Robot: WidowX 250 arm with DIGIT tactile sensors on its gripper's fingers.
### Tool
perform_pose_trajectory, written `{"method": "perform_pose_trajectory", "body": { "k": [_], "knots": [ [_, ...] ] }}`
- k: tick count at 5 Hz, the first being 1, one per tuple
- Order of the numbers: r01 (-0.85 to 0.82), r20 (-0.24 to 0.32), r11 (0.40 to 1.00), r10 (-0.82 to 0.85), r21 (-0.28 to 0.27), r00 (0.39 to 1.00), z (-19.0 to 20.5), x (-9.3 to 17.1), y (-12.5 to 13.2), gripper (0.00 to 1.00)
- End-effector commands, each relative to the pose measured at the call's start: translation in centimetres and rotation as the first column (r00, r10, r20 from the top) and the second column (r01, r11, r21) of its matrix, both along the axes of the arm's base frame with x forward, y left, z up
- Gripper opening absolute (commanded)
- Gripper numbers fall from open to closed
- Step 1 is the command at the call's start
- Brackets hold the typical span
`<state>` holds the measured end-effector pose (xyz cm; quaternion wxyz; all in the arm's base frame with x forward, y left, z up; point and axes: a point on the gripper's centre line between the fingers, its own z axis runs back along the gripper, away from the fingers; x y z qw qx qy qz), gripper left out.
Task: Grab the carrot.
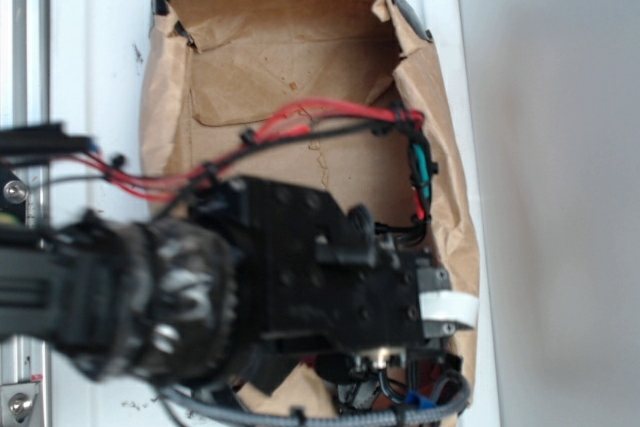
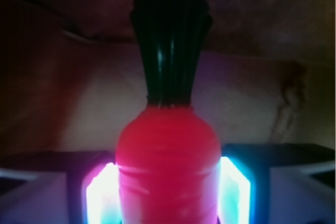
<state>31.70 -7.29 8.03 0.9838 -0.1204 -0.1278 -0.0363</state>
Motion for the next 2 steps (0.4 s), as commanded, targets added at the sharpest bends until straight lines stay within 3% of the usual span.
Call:
{"method": "perform_pose_trajectory", "body": {
  "k": [1, 2],
  "knots": [
    [-0.123, 0.075, 0.985, 0.132, -0.122, 0.988, 10.9, -0.1, 4.4, 0.0],
    [-0.196, 0.075, 0.976, 0.203, -0.099, 0.976, 13.3, 0.6, 5.2, 0.0]
  ]
}}
